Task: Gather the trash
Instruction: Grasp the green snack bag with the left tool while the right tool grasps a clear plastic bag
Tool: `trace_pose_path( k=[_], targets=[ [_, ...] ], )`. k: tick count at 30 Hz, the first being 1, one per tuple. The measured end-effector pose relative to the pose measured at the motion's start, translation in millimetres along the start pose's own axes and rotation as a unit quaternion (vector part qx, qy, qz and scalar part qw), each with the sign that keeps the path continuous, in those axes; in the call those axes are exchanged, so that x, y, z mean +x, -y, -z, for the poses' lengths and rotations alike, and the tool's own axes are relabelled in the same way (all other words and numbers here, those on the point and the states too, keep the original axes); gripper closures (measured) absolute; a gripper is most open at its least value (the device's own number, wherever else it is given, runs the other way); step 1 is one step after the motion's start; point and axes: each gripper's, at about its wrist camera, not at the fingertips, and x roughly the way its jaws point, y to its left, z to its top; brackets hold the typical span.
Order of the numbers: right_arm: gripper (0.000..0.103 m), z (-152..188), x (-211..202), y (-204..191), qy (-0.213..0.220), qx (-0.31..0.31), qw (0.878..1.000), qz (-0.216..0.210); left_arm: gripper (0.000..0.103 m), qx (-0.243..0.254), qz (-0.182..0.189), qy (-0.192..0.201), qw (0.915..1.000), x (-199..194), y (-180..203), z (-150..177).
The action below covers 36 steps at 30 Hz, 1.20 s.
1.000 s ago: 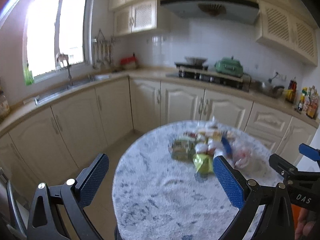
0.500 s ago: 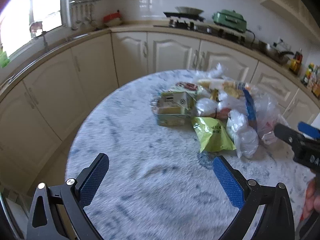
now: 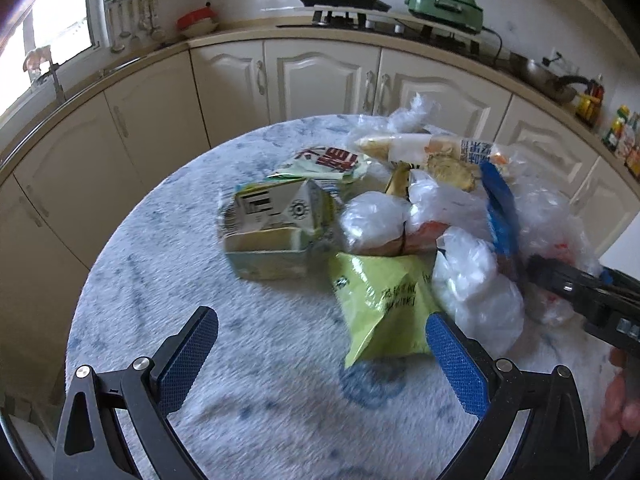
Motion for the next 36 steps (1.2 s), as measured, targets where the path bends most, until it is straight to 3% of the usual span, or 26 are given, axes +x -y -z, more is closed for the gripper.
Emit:
trace_pose_path(
  k=[8,12,14,16,19,24,30,36],
  targets=[
    [0.018,-1,7,14,0.001,0.034,0.999,0.001,0.005,-0.004,-0.006,-0.019,0.9998,33,17,-12],
    [0.023,-8,11,10,0.007,0.017,1.0,0.001,0.026,-0.004,0.003,-0.019,0.9998,42,20,-12],
    [0.037,-12,14,8,0.003,0.012,1.0,-0.009,0.034,-0.001,0.008,-0.011,0.9999,43,21,-11],
    [0.043,-13,15,6,0.003,0.005,1.0,-0.005,0.052,-0.001,0.017,-0.003,0.9998,43,21,-10],
    [0.049,-9,10,8,0.008,0.004,1.0,-0.011,0.066,-0.004,0.033,-0.002,0.9995,41,15,-6],
    [0.051,6,-6,15,0.017,0.016,0.999,-0.025,0.073,-0.016,0.057,0.004,0.9982,34,-2,9],
    [0.051,25,-13,19,0.01,0.018,1.0,-0.018,0.073,-0.015,0.058,0.008,0.9982,21,-14,28],
    [0.041,25,-5,20,0.011,0.039,0.999,-0.007,0.073,-0.023,0.057,0.006,0.9981,8,-16,34]
  ],
)
